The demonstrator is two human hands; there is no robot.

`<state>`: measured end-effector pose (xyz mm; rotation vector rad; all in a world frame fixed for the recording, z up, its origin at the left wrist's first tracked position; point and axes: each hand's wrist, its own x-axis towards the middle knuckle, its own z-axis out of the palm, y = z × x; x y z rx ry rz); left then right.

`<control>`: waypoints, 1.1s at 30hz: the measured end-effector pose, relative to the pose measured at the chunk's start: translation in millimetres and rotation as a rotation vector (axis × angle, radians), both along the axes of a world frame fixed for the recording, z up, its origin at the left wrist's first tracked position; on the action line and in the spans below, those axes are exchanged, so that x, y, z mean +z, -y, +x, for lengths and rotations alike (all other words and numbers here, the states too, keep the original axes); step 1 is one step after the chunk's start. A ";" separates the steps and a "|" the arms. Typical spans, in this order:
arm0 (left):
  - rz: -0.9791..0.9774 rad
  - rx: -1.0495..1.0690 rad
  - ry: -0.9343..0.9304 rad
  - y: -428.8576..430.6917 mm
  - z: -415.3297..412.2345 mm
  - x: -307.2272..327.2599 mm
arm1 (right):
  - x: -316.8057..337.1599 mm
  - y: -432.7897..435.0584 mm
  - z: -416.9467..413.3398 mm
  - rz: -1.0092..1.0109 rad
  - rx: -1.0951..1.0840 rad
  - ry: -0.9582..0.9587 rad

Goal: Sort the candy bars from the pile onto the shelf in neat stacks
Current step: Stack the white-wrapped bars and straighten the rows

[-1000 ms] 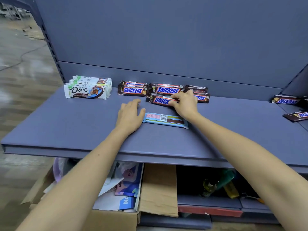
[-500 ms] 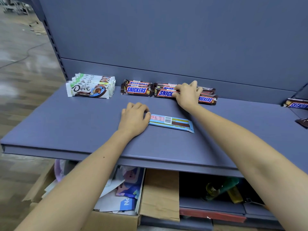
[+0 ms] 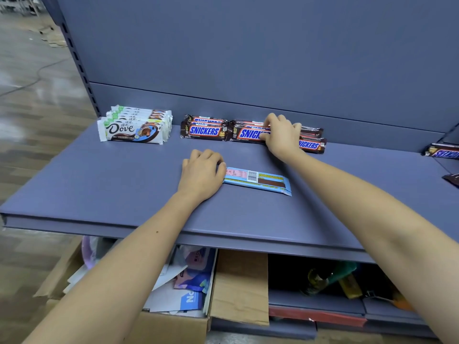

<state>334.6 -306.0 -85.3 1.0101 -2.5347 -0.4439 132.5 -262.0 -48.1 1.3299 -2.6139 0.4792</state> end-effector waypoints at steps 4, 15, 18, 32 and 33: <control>-0.005 0.005 -0.006 -1.1 0.1 0.5 | -2.2 -6.7 7.6 -0.110 0.067 0.136; 0.045 0.010 -0.045 -3.1 0.5 4.0 | 3.3 -52.7 64.0 0.429 0.516 0.140; 0.063 0.006 -0.097 -3.7 1.8 7.3 | 7.7 -54.0 71.0 0.425 0.476 0.117; 0.652 -0.033 -0.678 -21.4 11.4 35.2 | 20.0 -52.1 98.3 -0.454 0.308 1.393; 0.691 -0.047 -0.649 -22.1 12.9 33.8 | 20.8 -51.1 97.9 -0.503 0.287 1.511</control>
